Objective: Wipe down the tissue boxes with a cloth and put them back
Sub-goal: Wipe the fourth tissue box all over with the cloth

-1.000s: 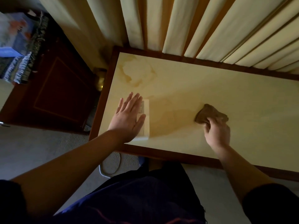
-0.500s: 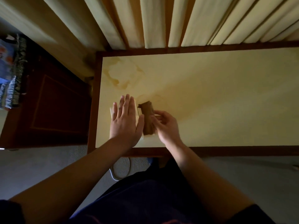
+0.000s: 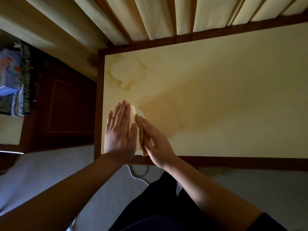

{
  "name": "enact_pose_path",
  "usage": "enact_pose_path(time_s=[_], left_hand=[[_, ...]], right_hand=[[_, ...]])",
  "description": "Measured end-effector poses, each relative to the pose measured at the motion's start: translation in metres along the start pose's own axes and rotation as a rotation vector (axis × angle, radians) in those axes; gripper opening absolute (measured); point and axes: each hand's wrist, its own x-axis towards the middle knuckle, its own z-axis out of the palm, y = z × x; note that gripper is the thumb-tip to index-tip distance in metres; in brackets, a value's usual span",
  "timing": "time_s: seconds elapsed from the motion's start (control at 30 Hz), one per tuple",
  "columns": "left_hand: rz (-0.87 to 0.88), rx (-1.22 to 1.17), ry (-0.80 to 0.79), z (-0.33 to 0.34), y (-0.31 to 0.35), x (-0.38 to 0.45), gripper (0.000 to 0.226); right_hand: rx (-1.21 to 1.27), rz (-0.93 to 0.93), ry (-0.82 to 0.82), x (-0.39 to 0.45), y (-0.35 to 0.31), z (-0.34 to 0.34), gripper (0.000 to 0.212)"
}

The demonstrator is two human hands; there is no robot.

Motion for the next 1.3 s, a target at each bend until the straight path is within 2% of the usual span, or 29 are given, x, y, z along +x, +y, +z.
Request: enact_pose_path(time_s=[0.23,0.4,0.5,0.67,0.8,0.93,1.07,1.2,1.3], left_hand=[[0.045,0.059,0.014,0.001,0.003,0.005,0.066],[0.041,0.067,0.015,0.001,0.003,0.003,0.066],[0.035,0.075,0.008,0.001,0.003,0.004,0.062],[0.039,0.079,0.019,0.001,0.004,0.003,0.062],[0.028,0.079,0.021,0.002,0.005,0.003,0.062],[0.034,0.077,0.033,0.002,0.005,0.003,0.061],[0.025,0.079,0.038,0.003,0.004,0.002,0.060],[0.051,0.073,0.050,0.003,0.001,0.003,0.060],[0.042,0.054,0.052,0.004,0.001,0.003,0.058]], right_hand=[[0.195,-0.087,0.019,0.003,0.015,0.036,0.062],[0.240,-0.119,-0.038,0.027,0.022,0.033,0.064],[0.166,-0.137,-0.009,0.058,0.029,0.032,0.073],[0.134,0.023,0.032,0.072,0.051,0.034,0.067],[0.270,0.064,0.001,0.033,0.048,0.034,0.062],[0.466,0.191,-0.046,-0.013,0.042,0.039,0.061],[0.345,0.146,-0.062,-0.025,0.017,0.039,0.063],[0.295,-0.033,-0.020,0.012,-0.008,0.037,0.059],[0.254,-0.071,0.018,0.047,-0.001,0.036,0.058]])
